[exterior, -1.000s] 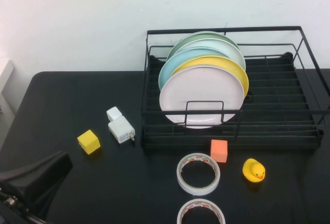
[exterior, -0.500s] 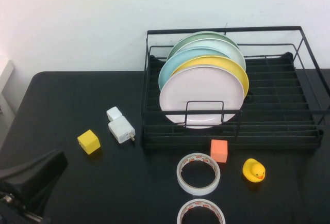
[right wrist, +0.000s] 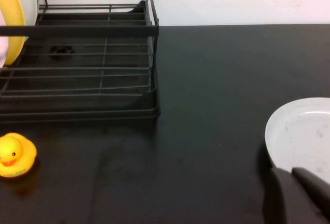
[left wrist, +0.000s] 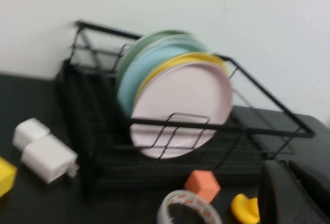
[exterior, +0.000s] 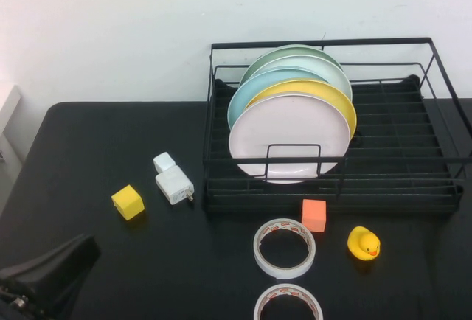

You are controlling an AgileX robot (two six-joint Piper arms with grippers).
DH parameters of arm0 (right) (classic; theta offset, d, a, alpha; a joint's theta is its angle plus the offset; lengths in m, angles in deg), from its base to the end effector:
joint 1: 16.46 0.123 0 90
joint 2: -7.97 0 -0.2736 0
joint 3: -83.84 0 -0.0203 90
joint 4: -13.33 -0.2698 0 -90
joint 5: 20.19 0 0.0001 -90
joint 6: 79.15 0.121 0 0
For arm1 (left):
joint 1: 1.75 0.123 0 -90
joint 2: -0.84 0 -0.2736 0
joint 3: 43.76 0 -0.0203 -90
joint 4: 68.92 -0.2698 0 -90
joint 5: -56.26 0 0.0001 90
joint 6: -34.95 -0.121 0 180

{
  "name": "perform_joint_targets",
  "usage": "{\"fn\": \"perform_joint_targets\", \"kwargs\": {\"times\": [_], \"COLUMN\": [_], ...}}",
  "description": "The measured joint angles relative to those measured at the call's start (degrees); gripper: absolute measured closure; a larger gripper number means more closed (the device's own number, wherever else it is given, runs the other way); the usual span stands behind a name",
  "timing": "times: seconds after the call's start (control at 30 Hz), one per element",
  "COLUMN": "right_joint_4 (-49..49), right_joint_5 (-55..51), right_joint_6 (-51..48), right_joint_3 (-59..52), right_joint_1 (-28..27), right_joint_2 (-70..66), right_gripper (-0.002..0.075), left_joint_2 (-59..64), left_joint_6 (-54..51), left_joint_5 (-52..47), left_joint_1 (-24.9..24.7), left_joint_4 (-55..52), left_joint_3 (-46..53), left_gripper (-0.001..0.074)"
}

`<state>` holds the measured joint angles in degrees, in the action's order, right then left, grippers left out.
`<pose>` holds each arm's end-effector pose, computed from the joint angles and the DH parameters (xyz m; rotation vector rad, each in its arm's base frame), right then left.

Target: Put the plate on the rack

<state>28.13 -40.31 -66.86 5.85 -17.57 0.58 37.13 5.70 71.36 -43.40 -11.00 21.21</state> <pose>0.1122 -0.0128 0.1691 0.0534 1.8303 -0.1143 0.1417 -0.0904 0.2457 0.0265 1.6764 -0.7460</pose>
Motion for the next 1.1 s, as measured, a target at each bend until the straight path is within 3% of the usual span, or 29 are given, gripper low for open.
{"fn": "perform_joint_targets", "kwargs": {"times": [0.3,0.4,0.57,0.83,1.1], "right_joint_4": [0.00,0.00,0.00,0.00,0.00], "right_joint_5": [0.00,0.00,0.00,-0.03,-0.03], "right_joint_6": [0.00,0.00,0.00,0.00,0.00], "right_joint_3": [0.00,0.00,0.00,0.00,0.00], "right_joint_1": [0.00,0.00,0.00,0.00,0.00], "right_joint_2": [0.00,0.00,0.00,0.00,0.00], "right_gripper": [0.0728,0.0728,0.0728,0.0728,0.0728], "left_joint_2": [-11.18,-15.51,-22.66,-28.69,-28.81], "left_joint_6": [36.15,44.86,48.57,48.68,45.16], "left_joint_5": [-23.17,-28.62,-29.08,-27.55,-26.08], "left_joint_1": [23.21,30.30,38.99,41.95,38.63], "left_joint_4": [-40.12,-47.99,-53.14,-58.53,-60.33], "left_joint_3": [0.45,0.51,3.49,10.72,13.08], "left_gripper": [0.0736,0.0736,0.0736,0.0736,0.0736]}}
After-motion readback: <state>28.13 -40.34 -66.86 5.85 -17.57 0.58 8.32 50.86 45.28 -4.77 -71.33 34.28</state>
